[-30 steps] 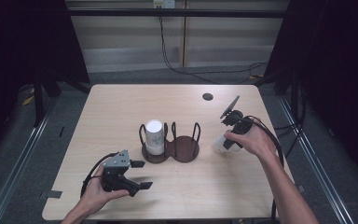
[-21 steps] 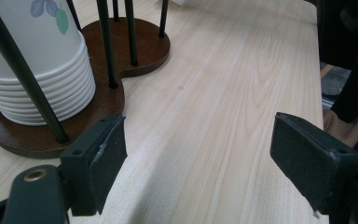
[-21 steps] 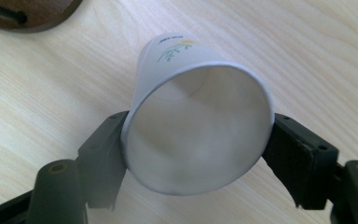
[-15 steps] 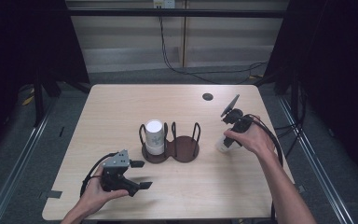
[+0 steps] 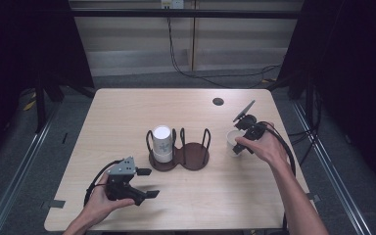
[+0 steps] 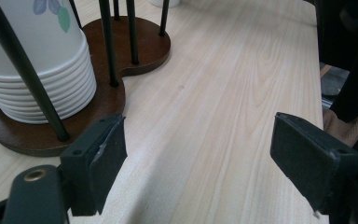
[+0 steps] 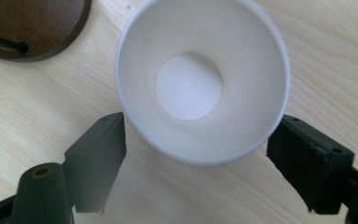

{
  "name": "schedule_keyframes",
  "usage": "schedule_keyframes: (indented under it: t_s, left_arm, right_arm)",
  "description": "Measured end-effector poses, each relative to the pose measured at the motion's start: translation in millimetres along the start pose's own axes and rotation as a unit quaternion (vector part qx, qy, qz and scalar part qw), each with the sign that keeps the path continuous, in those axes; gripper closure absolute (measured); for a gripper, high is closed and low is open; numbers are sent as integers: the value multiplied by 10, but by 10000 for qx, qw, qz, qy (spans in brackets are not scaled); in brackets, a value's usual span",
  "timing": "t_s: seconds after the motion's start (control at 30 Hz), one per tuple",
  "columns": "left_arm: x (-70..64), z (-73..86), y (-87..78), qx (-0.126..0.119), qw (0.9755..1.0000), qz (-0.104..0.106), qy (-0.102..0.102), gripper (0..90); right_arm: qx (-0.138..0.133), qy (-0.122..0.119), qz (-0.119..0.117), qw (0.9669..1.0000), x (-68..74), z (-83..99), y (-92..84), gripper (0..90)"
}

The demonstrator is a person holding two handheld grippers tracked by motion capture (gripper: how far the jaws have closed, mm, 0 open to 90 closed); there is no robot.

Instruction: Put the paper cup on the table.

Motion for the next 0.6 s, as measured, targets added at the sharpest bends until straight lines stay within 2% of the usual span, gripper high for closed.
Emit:
schedule_keyframes:
  t_s: [0.2, 0.3, 0.37, 0.43, 0.47, 0.6]
  left_arm:
    - [15, -13, -21, -47, 10000, -41, -19, 180]
    - [38, -36, -43, -103, 9999, -79, -58, 178]
    - [61, -62, -71, -180, 9997, -101, -86, 168]
    - [78, -74, -100, -210, 9996, -141, -102, 168]
    - [81, -74, -111, -214, 9996, -158, -104, 167]
    - [109, -58, -143, -240, 9992, -292, -158, 166]
  right_arm:
    - [-223, 55, -25, 9997, -13, 26, -70, 165]
    - [-435, 111, -114, 9989, -14, 33, -124, 159]
    - [-783, 214, -180, 9965, -14, 33, -168, 158]
    - [-967, 252, -149, 9949, -15, 50, -205, 159]
    - [-1151, 309, -131, 9928, -12, 54, -229, 158]
    - [-1491, 378, -107, 9880, -11, 103, -276, 154]
Point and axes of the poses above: each handheld gripper's, and its own axes: y roughly forward along the jaws, z roughly out of its underside, x roughly to its left, the point moved 6 cm from there along y, roughly forward along the jaws
